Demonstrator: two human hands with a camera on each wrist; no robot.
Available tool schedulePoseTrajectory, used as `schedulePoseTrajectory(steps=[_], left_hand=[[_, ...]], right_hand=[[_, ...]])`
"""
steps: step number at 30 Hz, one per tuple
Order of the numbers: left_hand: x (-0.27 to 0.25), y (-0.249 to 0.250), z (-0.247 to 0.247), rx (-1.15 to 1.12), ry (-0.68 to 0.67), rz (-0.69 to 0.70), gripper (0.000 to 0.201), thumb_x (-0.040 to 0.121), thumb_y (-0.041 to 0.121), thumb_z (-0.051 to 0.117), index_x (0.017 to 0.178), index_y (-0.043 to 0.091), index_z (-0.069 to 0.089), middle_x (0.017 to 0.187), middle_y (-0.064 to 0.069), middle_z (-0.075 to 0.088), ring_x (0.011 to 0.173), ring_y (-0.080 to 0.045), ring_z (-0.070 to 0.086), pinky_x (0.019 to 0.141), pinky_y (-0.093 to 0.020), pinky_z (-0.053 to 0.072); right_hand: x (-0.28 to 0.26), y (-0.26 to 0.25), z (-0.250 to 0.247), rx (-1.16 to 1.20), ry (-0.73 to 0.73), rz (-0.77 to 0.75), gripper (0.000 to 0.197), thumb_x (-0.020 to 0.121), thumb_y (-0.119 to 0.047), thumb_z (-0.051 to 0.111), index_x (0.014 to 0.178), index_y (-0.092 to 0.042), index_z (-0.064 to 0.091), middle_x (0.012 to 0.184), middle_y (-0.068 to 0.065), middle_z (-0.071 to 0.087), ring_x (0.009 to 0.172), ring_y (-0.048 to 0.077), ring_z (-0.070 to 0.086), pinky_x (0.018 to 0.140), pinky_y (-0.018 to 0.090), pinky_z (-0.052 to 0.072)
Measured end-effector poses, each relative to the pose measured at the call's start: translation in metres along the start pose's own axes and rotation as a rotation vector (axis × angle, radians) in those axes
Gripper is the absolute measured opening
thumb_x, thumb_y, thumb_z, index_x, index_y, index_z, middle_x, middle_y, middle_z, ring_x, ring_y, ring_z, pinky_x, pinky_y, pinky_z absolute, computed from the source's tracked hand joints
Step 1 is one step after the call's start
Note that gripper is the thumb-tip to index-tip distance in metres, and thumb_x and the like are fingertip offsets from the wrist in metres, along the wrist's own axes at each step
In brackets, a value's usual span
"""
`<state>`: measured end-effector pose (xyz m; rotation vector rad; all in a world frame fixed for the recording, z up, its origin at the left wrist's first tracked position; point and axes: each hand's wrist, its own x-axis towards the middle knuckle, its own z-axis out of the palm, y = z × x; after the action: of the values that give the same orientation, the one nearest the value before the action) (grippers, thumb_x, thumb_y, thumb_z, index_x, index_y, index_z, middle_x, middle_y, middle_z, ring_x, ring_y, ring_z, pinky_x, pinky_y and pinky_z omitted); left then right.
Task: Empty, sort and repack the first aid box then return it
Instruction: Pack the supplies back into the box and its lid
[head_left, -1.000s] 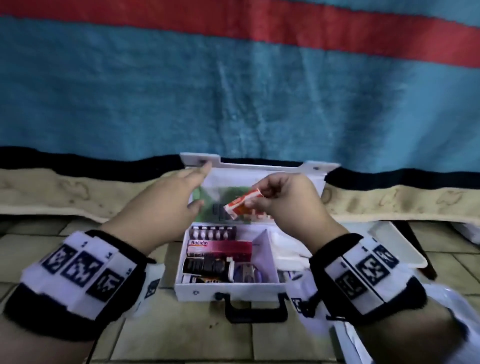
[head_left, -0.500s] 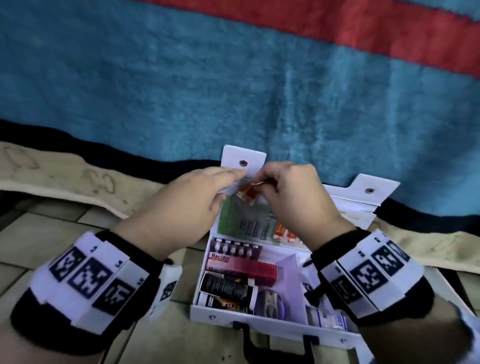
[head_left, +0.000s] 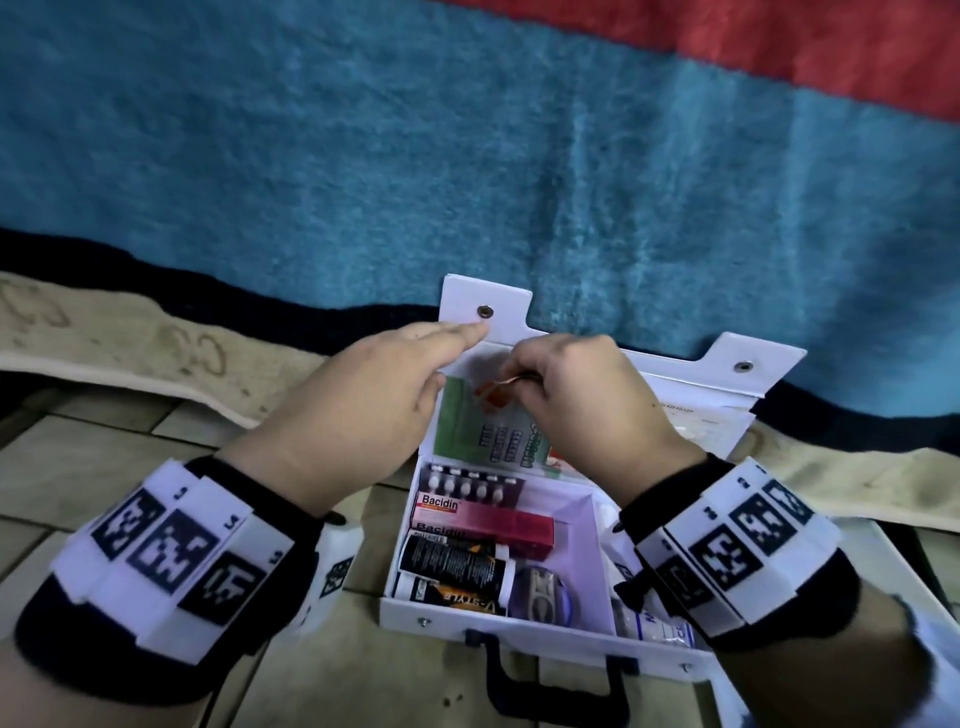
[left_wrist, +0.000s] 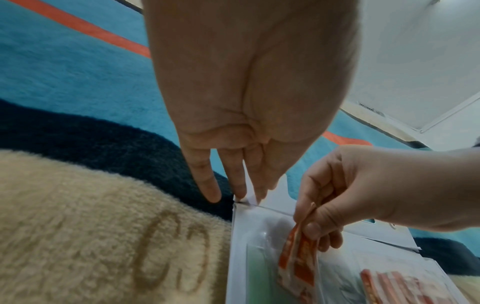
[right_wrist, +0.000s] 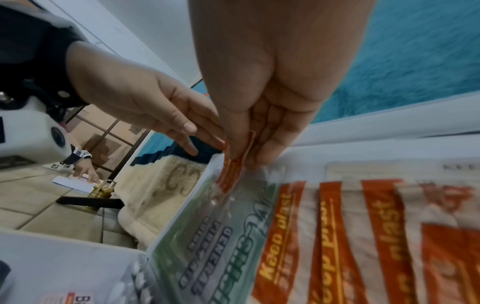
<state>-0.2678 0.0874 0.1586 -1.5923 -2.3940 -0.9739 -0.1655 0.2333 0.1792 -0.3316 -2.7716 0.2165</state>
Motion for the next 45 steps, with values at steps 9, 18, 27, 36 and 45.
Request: schedulePoseTrajectory(steps=[9,18,27,36,45], left_hand=[[0.000,0.000,0.000,-0.012,0.003,-0.017,0.059,0.093,0.004,0.045,0.143,0.034,0.036,0.143,0.015,0.044,0.128,-0.004,0.043,0.103,-0.014,0.030],[0.000,0.001,0.001,-0.012,0.005,-0.026,0.061,0.091,0.003,0.045,0.143,0.035,0.036,0.142,0.012,0.046,0.127,-0.007,0.045,0.103,-0.017,0.033],[0.000,0.006,-0.001,-0.031,-0.021,-0.078,0.062,0.090,0.006,0.053,0.142,0.036,0.037,0.116,0.001,0.058,0.071,0.015,0.045,0.067,-0.002,0.032],[-0.001,0.008,0.000,-0.007,-0.028,-0.107,0.063,0.090,0.008,0.054,0.143,0.038,0.035,0.121,0.005,0.055,0.073,0.000,0.040,0.069,-0.004,0.031],[-0.013,0.018,0.005,0.076,-0.043,-0.122,0.058,0.091,0.024,0.056,0.143,0.037,0.033,0.145,0.016,0.039,0.129,-0.010,0.044,0.107,-0.031,0.037]], right_hand=[[0.012,-0.020,0.007,-0.193,-0.104,0.003,0.031,0.084,-0.005,0.048,0.110,-0.016,0.061,0.098,0.012,0.066,0.093,0.033,0.062,0.066,0.030,0.040],[0.005,-0.024,0.012,-0.229,-0.058,0.038,0.033,0.086,-0.009,0.046,0.113,-0.022,0.061,0.105,0.005,0.063,0.099,0.029,0.060,0.066,0.029,0.032],[0.002,-0.024,0.013,-0.121,0.040,0.024,0.037,0.082,-0.004,0.048,0.117,-0.014,0.042,0.096,0.012,0.064,0.091,0.034,0.059,0.064,0.031,0.028],[0.000,-0.018,0.020,0.001,0.083,0.033,0.040,0.080,0.001,0.048,0.117,-0.015,0.043,0.093,0.015,0.064,0.086,0.035,0.059,0.062,0.030,0.030],[-0.057,0.015,-0.041,0.238,0.274,0.149,0.026,0.075,-0.007,0.069,0.083,-0.027,0.055,0.081,-0.011,0.066,0.080,0.003,0.060,0.075,0.020,0.047]])
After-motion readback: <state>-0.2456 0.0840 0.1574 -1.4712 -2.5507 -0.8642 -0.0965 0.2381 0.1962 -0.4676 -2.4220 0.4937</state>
